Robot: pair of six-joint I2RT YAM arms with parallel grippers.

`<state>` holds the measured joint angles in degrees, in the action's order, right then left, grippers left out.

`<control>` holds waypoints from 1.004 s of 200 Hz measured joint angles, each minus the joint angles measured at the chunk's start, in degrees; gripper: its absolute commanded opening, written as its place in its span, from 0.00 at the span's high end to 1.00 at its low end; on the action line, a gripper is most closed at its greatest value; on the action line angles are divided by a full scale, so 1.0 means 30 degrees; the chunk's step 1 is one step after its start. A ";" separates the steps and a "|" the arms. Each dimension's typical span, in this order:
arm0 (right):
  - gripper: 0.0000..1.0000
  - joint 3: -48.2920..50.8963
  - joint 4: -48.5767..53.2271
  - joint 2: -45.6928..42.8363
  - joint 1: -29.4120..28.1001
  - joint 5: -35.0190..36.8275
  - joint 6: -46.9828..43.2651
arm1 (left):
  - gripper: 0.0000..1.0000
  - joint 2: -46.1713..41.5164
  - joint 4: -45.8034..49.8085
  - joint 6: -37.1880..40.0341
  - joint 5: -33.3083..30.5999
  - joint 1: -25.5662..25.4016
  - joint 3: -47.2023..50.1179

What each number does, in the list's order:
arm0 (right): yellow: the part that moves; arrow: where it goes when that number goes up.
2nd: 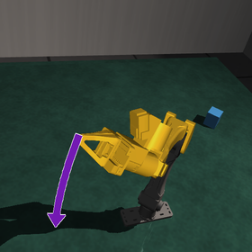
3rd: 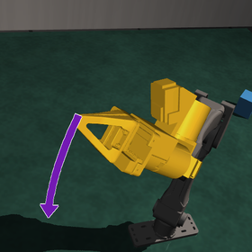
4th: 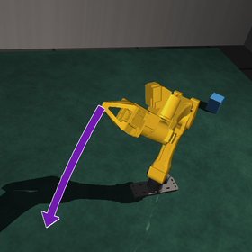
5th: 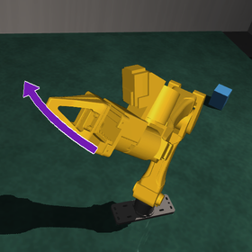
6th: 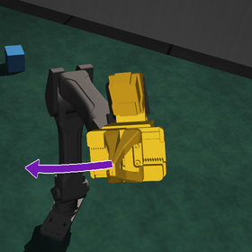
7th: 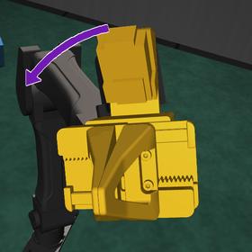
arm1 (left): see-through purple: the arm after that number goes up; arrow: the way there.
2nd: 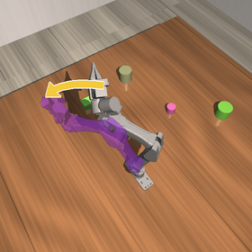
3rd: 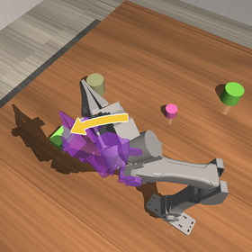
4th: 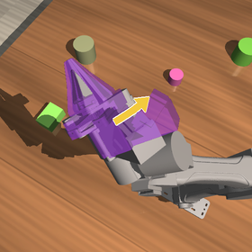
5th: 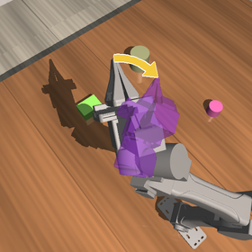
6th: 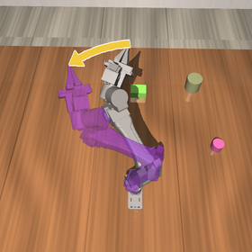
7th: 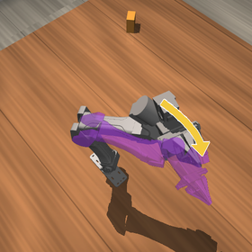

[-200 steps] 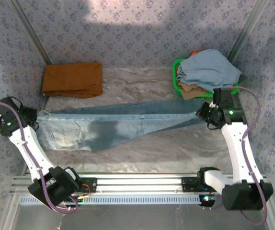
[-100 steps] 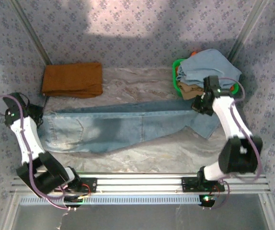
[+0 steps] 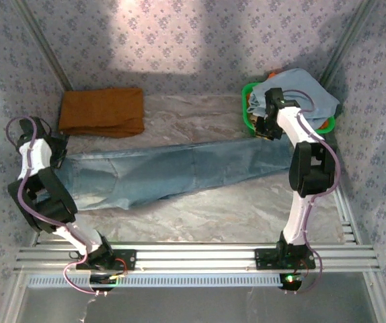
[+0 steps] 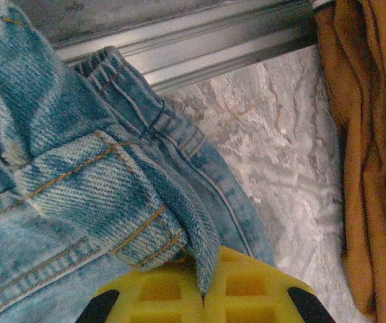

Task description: Fold and stack the trousers

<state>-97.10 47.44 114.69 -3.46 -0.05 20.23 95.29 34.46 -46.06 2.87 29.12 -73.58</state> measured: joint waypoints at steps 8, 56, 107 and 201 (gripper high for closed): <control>0.53 -0.0146 0.0124 0.0007 0.0007 0.0291 -0.0029 | 0.55 0.0597 -0.0095 0.0058 -0.0124 0.0007 -0.0393; 0.46 0.1909 0.0007 -0.2805 -0.0641 0.0896 0.0517 | 0.12 0.1326 -0.1399 0.0328 0.0036 -0.0408 -0.1049; 0.70 0.7519 -0.1450 -0.9624 -0.1443 0.1115 0.1909 | 0.12 -0.4102 -0.1727 0.0481 0.1093 -0.2346 0.1916; 1.00 1.0848 -0.4503 -0.4896 0.0634 0.1035 0.4532 | 0.19 -0.4699 -0.5238 -0.0678 0.2623 -0.8255 1.0710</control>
<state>-64.55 33.93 100.01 -1.56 3.05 33.82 81.19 18.74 -48.10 10.74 4.36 -41.45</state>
